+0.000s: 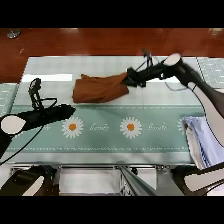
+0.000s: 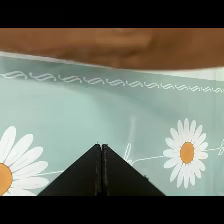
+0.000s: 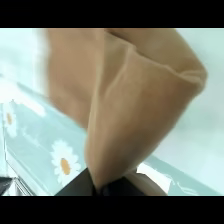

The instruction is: Fold the shirts.

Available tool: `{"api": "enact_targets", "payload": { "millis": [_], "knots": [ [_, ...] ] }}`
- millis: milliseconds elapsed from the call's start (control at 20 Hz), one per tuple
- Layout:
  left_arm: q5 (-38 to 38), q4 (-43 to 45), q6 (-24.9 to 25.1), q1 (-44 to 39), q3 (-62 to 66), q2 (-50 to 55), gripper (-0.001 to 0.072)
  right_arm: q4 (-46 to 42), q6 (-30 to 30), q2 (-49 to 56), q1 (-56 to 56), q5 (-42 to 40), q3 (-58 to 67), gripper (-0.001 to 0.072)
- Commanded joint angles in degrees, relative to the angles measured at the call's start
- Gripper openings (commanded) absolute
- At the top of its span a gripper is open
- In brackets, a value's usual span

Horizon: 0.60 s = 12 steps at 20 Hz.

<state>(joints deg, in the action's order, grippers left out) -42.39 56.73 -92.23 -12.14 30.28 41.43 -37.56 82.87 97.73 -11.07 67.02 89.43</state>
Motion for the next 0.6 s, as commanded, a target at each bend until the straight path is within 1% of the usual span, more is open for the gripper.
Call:
{"api": "enact_targets", "payload": {
  "millis": [0,100,150,300,400,550],
  "knots": [
    [0.4,0.0,0.0,-0.4,0.0,0.3,0.0026,-10.6,6.5,0.5,3.3,13.5,20.7,0.0029],
    [-0.1,-0.2,0.0,-0.4,0.0,0.3,0.0026,-13.9,9.5,0.0,6.8,18.7,29.2,0.0029],
    [-0.3,-0.2,0.0,-0.4,0.0,0.3,0.0026,-14.4,10.6,-1.4,9.2,19.5,30.7,0.0029],
    [-0.7,-0.2,0.0,-0.4,0.0,0.3,0.0026,-17.1,12.9,-6.7,17.5,23.1,30.7,0.0029],
    [-0.7,-0.3,-0.1,-0.4,0.0,0.3,0.0026,-21.8,15.0,-10.0,23.8,27.9,30.7,0.0029],
    [-0.7,-3.9,0.0,-0.4,0.0,0.3,0.0026,-29.4,18.2,-15.1,33.6,36.0,29.0,0.0029]
  ]
}}
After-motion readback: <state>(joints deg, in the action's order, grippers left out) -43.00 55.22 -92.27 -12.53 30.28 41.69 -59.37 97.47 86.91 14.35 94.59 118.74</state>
